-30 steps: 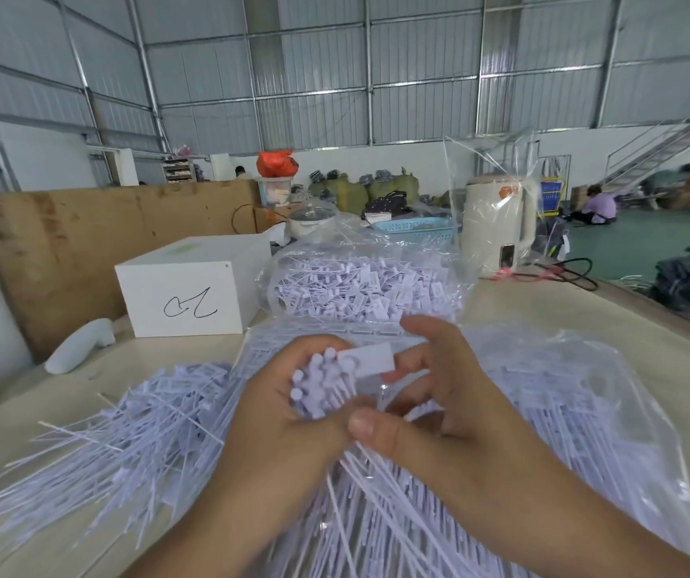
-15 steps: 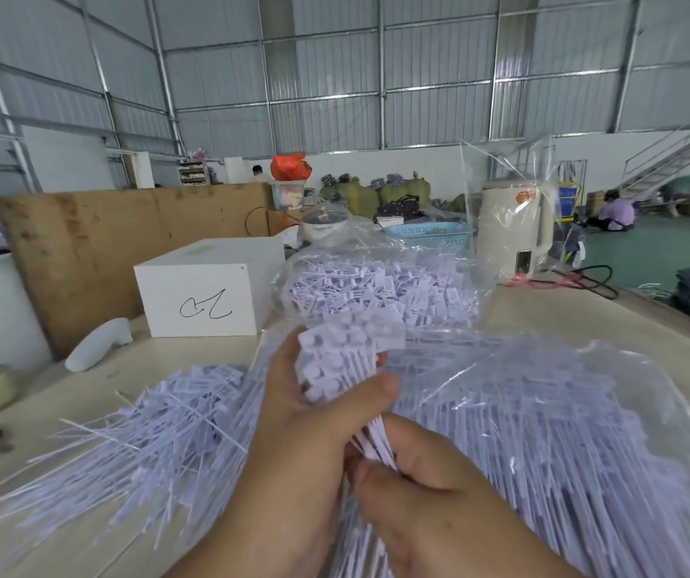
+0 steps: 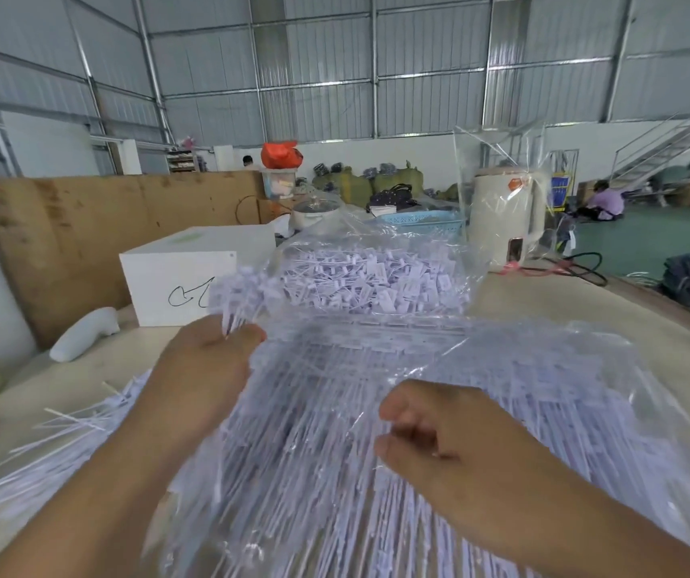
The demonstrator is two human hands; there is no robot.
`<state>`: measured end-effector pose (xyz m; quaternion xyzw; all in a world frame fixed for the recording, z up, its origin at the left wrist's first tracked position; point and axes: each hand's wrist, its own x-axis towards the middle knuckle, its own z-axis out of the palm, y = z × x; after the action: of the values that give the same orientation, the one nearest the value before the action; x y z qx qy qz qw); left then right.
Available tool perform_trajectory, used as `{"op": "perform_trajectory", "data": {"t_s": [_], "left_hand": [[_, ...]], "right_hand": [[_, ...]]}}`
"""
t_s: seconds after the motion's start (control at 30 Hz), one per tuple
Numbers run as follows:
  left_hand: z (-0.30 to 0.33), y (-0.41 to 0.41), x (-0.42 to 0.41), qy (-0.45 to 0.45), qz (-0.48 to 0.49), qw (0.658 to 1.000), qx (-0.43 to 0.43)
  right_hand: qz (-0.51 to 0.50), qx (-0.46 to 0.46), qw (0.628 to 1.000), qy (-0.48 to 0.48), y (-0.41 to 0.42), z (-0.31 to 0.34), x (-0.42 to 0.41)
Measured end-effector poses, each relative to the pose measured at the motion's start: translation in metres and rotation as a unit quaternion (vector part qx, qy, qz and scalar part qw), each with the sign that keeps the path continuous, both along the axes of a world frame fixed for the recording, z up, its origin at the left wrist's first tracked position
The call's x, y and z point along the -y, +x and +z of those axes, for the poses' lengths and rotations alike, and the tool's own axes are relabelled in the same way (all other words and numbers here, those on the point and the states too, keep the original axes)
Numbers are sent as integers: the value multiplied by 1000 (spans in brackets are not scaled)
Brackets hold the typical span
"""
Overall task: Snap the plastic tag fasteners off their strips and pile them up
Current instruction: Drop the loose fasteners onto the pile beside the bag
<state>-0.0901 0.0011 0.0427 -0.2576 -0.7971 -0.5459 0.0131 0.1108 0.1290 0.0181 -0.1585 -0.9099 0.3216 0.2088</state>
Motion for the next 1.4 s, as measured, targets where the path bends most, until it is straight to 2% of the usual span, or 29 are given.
{"op": "perform_trajectory", "data": {"t_s": [0.03,0.1,0.23,0.27,0.37,0.5,0.67,0.73,0.8,0.87,0.9,0.93,1.0,1.03,1.07,1.27,1.4], "left_hand": [[-4,-10,3,-78,27,995,-50],[-12,-24,9,-230,76,961,-134],[-17,-38,15,-375,146,890,-212],[-17,-39,16,-389,149,880,-230],[-21,-38,15,-354,144,892,-240],[-34,-33,5,-410,106,855,-301],[-37,-45,12,-493,110,822,-262],[-32,-36,9,-459,115,843,-253],[-25,-17,3,-343,91,888,-294],[-21,12,-4,-205,-22,912,-355],[-20,29,-6,-171,-104,908,-368],[-22,43,-9,-171,-185,891,-377],[-33,61,-18,-228,-303,829,-410],[-40,65,-22,-258,-329,803,-424],[-46,65,-25,-278,-331,795,-426],[-55,47,-26,-310,-286,820,-386],[-58,49,-26,-325,-288,820,-373]], "right_hand": [[-16,1,999,36,0,1,-4],[-37,2,994,103,0,2,-10],[-51,35,981,184,-2,-2,-22],[-51,49,976,205,-3,-5,-24],[-56,94,962,251,-6,-12,-30],[-68,107,957,262,-7,-17,-40],[-103,126,952,260,-3,-14,-53],[-123,128,950,256,-2,-11,-54],[-148,119,948,254,1,-5,-55],[-170,109,947,252,4,1,-57],[-183,107,945,248,6,5,-58],[-199,106,944,242,8,8,-59],[-237,116,935,238,12,13,-61],[-252,131,927,246,14,14,-62],[-262,150,918,259,15,14,-63],[-254,207,902,281,14,7,-56],[-277,190,902,270,14,8,-54]]}}
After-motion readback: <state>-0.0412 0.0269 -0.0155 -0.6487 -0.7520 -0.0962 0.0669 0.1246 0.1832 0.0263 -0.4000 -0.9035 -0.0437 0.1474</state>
